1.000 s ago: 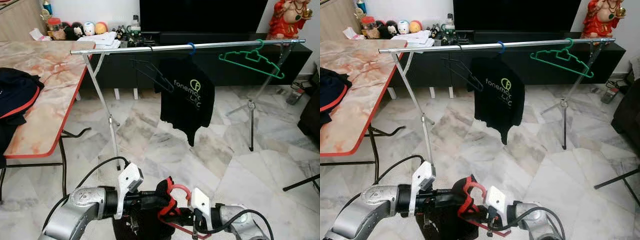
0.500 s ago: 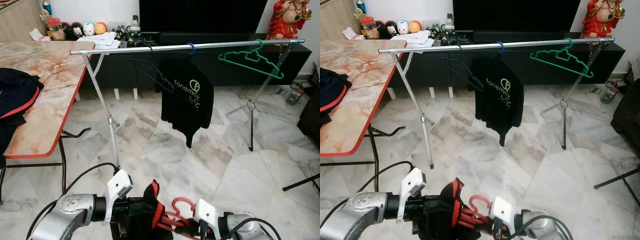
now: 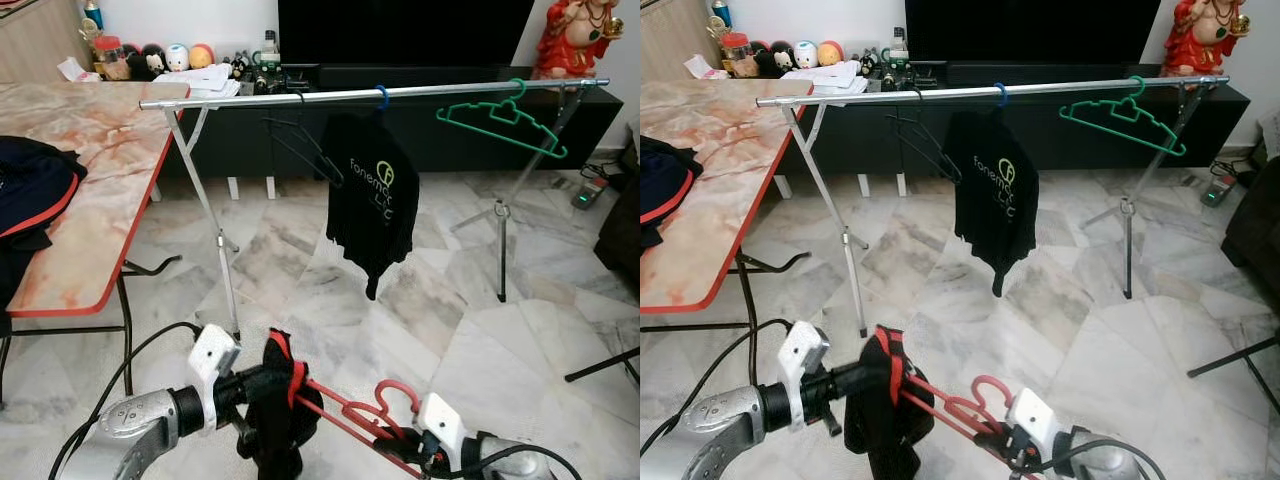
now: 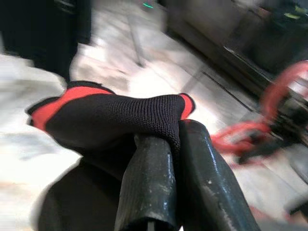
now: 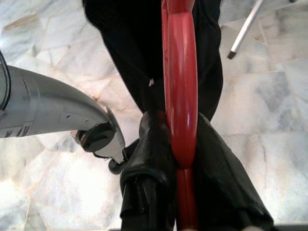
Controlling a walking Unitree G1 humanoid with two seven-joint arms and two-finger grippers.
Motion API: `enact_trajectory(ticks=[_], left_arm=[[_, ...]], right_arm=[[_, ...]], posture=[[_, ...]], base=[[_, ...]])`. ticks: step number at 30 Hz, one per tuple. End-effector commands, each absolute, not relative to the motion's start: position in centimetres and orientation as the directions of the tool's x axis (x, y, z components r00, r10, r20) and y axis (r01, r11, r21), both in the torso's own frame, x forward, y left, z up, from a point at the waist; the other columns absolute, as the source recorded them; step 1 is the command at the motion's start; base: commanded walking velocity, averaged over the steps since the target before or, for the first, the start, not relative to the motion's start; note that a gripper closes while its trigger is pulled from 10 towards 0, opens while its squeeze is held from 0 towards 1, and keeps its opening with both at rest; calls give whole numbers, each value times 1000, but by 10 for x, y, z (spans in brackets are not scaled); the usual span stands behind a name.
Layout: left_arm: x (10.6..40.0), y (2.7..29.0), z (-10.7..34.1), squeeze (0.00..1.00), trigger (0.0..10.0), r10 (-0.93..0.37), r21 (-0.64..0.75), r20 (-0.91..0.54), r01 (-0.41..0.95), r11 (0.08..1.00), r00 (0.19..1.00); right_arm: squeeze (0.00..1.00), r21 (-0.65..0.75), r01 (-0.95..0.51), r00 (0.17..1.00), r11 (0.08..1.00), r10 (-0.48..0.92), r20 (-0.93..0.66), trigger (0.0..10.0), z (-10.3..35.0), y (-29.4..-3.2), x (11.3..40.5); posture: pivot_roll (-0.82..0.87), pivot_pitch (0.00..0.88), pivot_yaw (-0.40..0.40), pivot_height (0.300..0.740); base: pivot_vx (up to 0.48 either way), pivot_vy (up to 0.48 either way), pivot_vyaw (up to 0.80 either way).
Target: Hang hanger
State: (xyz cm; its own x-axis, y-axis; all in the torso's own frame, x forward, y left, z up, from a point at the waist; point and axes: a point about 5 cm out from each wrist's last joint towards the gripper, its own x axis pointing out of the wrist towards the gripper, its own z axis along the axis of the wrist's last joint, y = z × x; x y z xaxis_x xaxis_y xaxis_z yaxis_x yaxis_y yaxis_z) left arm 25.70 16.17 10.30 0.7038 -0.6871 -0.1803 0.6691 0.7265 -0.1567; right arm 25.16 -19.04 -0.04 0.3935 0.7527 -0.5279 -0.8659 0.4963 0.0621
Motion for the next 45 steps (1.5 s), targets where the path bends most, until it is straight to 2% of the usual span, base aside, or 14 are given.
enact_trajectory(ticks=[1,7,13,14,15,16,17,18,19,20,23,30,35,45], left_arm=[[263,168,102,0,0,-605,-93,-207,600,795,769],[281,174,93,0,0,-346,5,-255,359,933,903],[291,192,97,0,0,-127,103,-209,151,983,970],[291,193,99,0,2549,-98,131,-175,122,984,980],[291,192,100,0,2549,-92,141,-163,116,983,982],[289,186,102,0,10000,-119,118,-137,135,984,983],[288,184,102,0,10000,-127,106,-130,141,984,983],[285,179,106,0,10000,-144,65,-97,151,986,985],[279,173,111,0,10000,-153,16,-48,154,988,987],[277,172,113,0,10000,-150,0,-31,150,989,988],[268,170,113,0,10000,-125,-1,0,125,992,992],[263,173,122,0,10000,-93,-64,72,98,993,993],[263,176,127,0,10000,-92,-50,81,97,994,992],[266,173,129,0,10000,-84,-88,67,90,992,994]], right_arm=[[0,72,-856,394,511,737,-550,0,-6,-197,244],[0,114,-851,370,513,739,-563,0,-13,-199,233],[0,66,-836,396,544,684,-613,0,-18,-207,228],[0,34,-815,423,579,633,-649,0,-22,-211,227],[0,22,-809,428,587,614,-664,0,-24,-213,226],[0,-44,-782,472,621,545,-693,0,-28,-215,227],[0,-63,-771,488,634,523,-699,549,-29,-215,227],[0,-99,-700,554,707,451,-700,2078,-32,-217,230],[0,-141,-569,643,810,330,-691,8314,-35,-219,233],[0,-142,-500,675,854,282,-681,10000,-37,-219,234],[0,-18,-135,791,991,97,-604,10000,-40,-218,235],[0,108,385,699,917,-213,-683,10000,-65,-220,203],[0,3,421,565,907,-260,-783,10000,-85,-210,171],[0,-52,321,589,946,-243,-771,10000,-85,-208,170]], posture=[[101,89,-20,740],[84,84,-8,740],[79,76,-3,740],[78,76,-1,740],[78,76,-1,740],[77,76,-2,740],[77,76,-2,740],[78,79,-1,740],[82,76,3,740],[83,76,5,740],[89,66,9,740],[95,34,14,740],[97,1,29,740],[97,0,48,740]], base=[[0,0,0],[0,0,0],[0,0,0],[0,0,0],[0,0,0],[0,0,0],[0,0,0],[0,0,0],[0,0,0],[0,0,0],[0,0,0],[0,0,0],[0,0,0],[0,57,317]])
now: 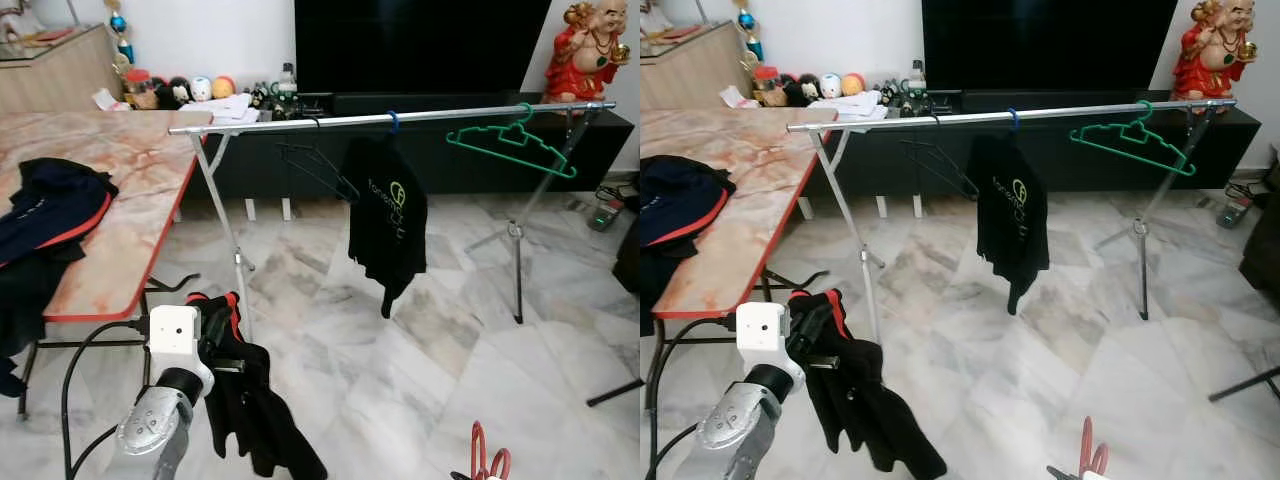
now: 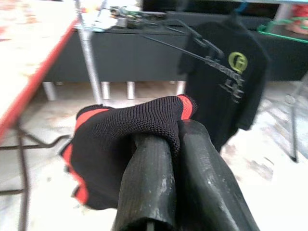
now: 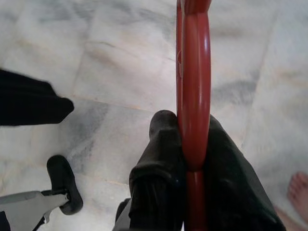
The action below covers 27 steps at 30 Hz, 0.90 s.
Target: Hang hanger
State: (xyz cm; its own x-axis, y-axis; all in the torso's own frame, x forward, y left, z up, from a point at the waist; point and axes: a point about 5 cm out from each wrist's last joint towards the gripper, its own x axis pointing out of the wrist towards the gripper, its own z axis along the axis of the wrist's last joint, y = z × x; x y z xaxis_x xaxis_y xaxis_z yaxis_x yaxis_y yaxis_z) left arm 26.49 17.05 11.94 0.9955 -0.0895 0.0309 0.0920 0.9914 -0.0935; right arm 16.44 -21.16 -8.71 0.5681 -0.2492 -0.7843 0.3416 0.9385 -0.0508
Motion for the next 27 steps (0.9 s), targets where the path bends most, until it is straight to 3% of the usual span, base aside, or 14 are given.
enact_trajectory(ticks=[1,5,8,27], left_arm=[[266,172,129,0,10000,-80,-102,69,87,991,994],[266,172,131,0,10000,-84,-96,64,90,991,994],[266,171,127,0,10000,-96,-78,36,98,992,995],[266,172,132,0,10000,-95,-81,33,98,992,995]], right_arm=[[0,-45,327,590,944,-241,-770,10000,-85,-208,170],[0,-16,360,595,933,-243,-766,10000,-84,-209,172],[0,-44,311,596,949,-231,-769,10000,-84,-207,173],[0,-29,345,594,938,-242,-767,10000,-83,-204,176]], posture=[[97,0,48,740],[105,0,48,740],[105,14,53,740],[119,54,54,740]], base=[[0,285,800],[0,292,797],[0,385,0],[0,480,0]])
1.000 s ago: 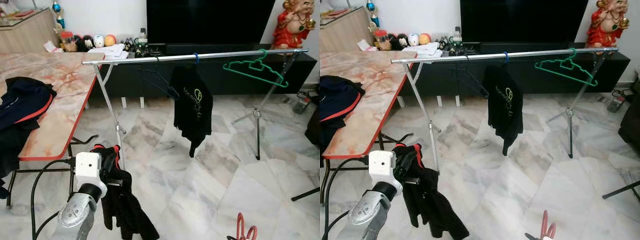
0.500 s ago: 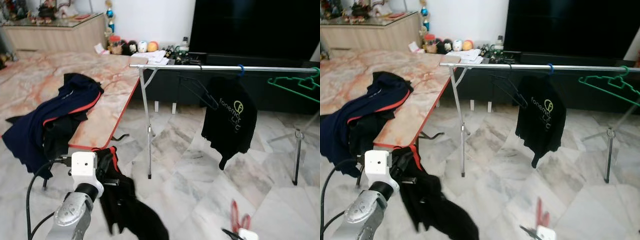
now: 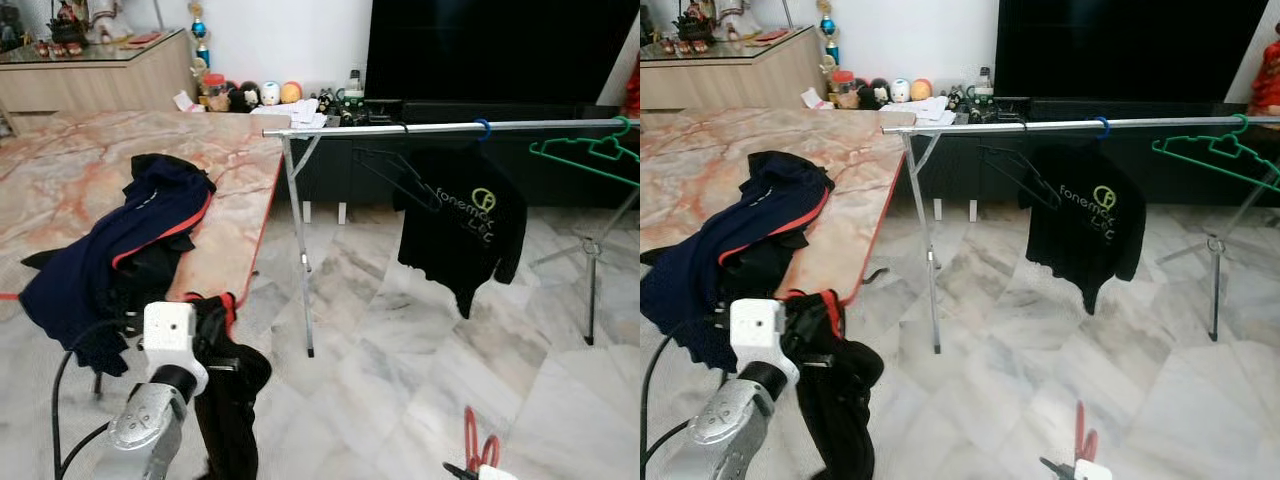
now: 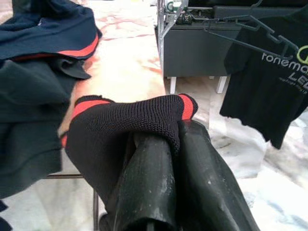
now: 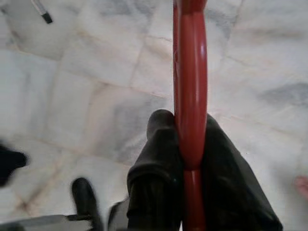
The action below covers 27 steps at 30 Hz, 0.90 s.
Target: Hang hanger
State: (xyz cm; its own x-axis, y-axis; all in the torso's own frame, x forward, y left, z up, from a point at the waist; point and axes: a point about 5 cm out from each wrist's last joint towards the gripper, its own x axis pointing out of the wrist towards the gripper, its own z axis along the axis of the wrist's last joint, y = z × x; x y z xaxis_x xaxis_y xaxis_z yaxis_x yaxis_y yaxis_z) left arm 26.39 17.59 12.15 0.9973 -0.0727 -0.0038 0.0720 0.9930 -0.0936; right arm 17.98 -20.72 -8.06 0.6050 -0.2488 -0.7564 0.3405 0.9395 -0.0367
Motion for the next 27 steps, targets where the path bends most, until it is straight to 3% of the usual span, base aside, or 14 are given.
enact_trajectory(ticks=[1,9,27], left_arm=[[266,172,132,0,10000,-94,-81,33,97,992,995],[265,173,135,0,10000,-92,-82,41,95,992,995],[269,163,161,0,10000,-159,-64,129,168,984,979]], right_arm=[[0,-31,343,594,939,-242,-768,10000,-83,-204,176],[0,-35,332,593,943,-237,-769,10000,-83,-204,176],[0,-37,323,590,946,-232,-774,10000,-84,-205,174]], posture=[[119,54,54,740],[123,61,51,740],[132,63,45,740]], base=[[0,480,0],[0,472,0],[0,0,0]])
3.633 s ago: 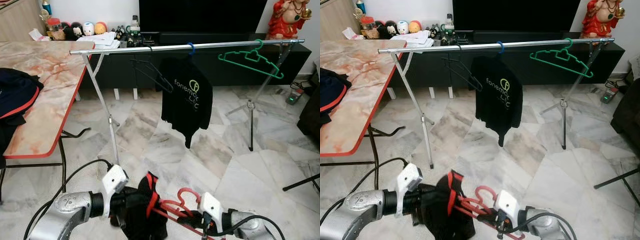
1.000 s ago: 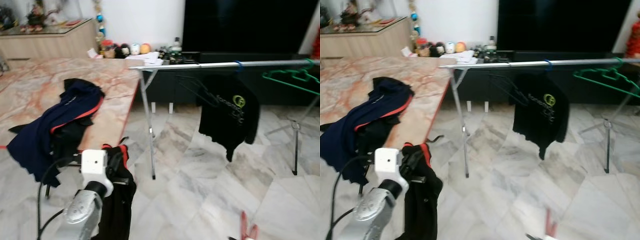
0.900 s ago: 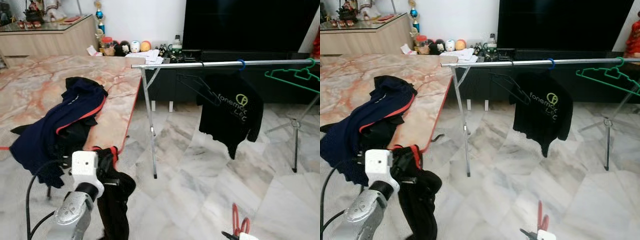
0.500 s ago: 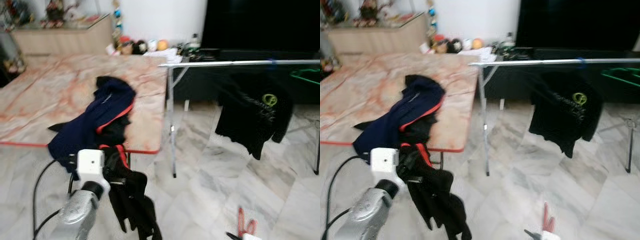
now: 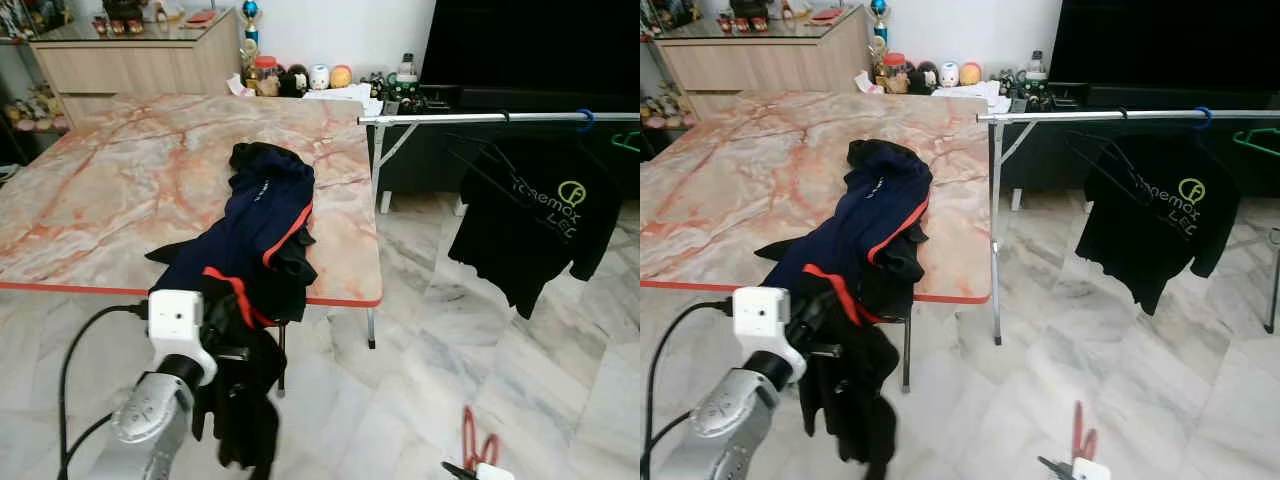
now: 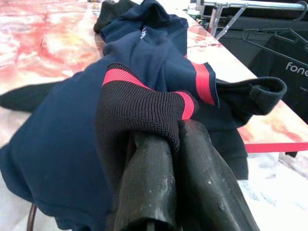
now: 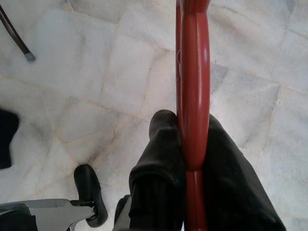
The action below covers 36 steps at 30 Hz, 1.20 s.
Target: Hang hanger
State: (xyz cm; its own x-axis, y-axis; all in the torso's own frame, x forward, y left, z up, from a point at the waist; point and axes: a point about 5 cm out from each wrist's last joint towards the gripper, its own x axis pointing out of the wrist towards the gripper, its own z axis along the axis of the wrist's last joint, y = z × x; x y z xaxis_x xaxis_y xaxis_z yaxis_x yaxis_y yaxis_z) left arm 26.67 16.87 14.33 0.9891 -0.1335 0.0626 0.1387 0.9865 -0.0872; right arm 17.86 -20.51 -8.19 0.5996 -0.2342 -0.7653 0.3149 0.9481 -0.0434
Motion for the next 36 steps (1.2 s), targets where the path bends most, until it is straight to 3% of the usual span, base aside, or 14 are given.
enact_trajectory(ticks=[1,6,15,20,36], left_arm=[[270,164,162,0,10000,-152,-66,136,162,985,979],[277,162,179,0,10000,-164,-42,189,175,984,968],[325,155,239,0,10000,-219,-1,361,235,972,907],[334,154,261,0,10000,-225,14,422,242,970,878],[339,159,266,0,10000,-215,37,438,222,974,873]], right_arm=[[0,-36,323,590,946,-231,-774,10000,-84,-205,174],[0,-33,323,588,946,-228,-776,10000,-84,-204,174],[0,-22,330,589,944,-224,-776,10000,-84,-201,175],[0,-26,332,586,943,-228,-777,10000,-84,-201,175],[0,-30,324,589,945,-227,-776,10000,-84,-201,175]], posture=[[133,61,46,740],[138,61,45,740],[132,53,55,740],[134,49,56,740],[136,42,52,740]], base=[[0,0,0],[0,0,0],[0,0,0],[0,0,0],[322,0,0]])
